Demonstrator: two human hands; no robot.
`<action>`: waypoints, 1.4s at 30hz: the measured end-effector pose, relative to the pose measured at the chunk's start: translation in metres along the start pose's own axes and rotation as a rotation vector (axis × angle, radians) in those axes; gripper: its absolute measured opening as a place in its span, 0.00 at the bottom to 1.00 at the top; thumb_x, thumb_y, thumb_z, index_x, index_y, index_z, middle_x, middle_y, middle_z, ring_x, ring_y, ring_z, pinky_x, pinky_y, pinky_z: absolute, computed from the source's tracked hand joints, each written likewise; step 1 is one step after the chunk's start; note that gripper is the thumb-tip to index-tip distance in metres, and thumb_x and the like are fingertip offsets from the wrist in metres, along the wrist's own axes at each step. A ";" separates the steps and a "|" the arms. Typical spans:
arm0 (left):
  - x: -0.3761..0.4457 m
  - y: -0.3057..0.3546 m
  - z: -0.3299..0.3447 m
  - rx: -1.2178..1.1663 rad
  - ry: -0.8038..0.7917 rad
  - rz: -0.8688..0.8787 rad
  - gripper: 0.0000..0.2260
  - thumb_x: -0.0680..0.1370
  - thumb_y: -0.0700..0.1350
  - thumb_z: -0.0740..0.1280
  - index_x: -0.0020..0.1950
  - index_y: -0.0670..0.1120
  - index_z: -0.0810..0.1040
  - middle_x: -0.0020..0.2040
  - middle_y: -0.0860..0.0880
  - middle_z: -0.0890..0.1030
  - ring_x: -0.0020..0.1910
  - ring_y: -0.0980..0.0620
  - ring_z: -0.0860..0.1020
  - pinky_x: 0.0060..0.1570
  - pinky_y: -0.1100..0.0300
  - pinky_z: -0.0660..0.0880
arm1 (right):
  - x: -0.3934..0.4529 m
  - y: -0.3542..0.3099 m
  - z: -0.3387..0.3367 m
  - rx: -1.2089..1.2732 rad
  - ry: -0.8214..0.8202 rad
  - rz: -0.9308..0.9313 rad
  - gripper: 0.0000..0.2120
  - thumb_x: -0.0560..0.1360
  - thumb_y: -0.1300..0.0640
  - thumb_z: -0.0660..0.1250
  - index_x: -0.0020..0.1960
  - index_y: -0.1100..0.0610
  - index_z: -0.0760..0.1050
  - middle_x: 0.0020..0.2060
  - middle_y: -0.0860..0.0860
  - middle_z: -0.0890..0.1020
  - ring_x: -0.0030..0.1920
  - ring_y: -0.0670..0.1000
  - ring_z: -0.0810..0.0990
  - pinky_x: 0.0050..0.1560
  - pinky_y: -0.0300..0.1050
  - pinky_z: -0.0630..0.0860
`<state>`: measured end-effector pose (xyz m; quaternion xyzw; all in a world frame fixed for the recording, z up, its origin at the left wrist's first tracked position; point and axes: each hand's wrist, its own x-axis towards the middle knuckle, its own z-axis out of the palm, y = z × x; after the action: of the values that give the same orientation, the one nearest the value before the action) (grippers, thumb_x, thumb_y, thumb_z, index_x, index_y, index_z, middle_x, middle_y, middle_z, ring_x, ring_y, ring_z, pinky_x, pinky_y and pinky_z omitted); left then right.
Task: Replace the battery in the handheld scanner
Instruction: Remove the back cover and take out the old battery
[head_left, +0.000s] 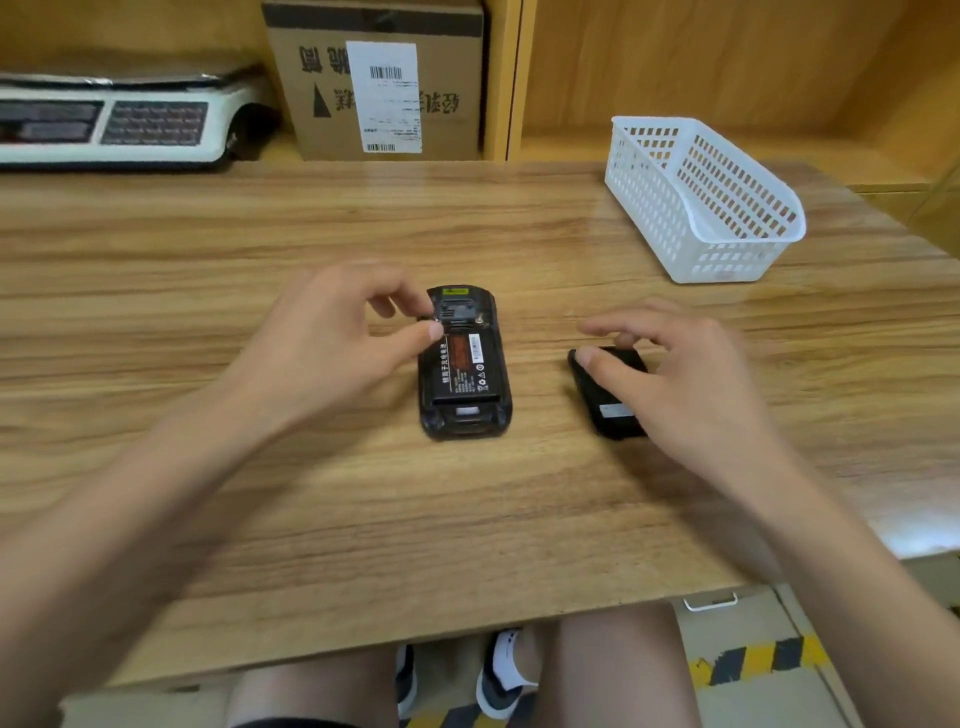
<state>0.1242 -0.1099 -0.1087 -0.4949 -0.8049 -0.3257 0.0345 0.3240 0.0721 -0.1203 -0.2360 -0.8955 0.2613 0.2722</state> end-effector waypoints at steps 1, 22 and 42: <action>-0.003 -0.004 -0.001 0.003 -0.013 -0.004 0.06 0.73 0.51 0.74 0.46 0.51 0.84 0.41 0.58 0.81 0.44 0.55 0.80 0.44 0.66 0.71 | 0.002 -0.003 0.002 -0.001 -0.021 -0.014 0.08 0.73 0.52 0.74 0.52 0.48 0.84 0.44 0.41 0.82 0.48 0.47 0.79 0.51 0.40 0.70; -0.011 -0.037 0.006 0.111 -0.289 0.056 0.39 0.66 0.75 0.62 0.71 0.54 0.75 0.73 0.55 0.72 0.72 0.54 0.70 0.69 0.42 0.67 | 0.024 -0.013 0.035 -0.017 -0.365 -0.176 0.39 0.69 0.43 0.75 0.76 0.49 0.66 0.66 0.40 0.75 0.63 0.23 0.66 0.67 0.24 0.59; -0.006 -0.033 0.006 0.517 -0.245 0.369 0.34 0.77 0.67 0.54 0.63 0.41 0.81 0.64 0.44 0.81 0.63 0.50 0.80 0.49 0.51 0.72 | 0.019 0.004 0.051 -0.300 -0.207 -0.579 0.25 0.80 0.48 0.61 0.71 0.62 0.72 0.60 0.57 0.83 0.61 0.56 0.80 0.57 0.51 0.72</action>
<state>0.1016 -0.1210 -0.1322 -0.6426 -0.7558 -0.0371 0.1202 0.2801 0.0683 -0.1525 0.0186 -0.9767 0.0612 0.2049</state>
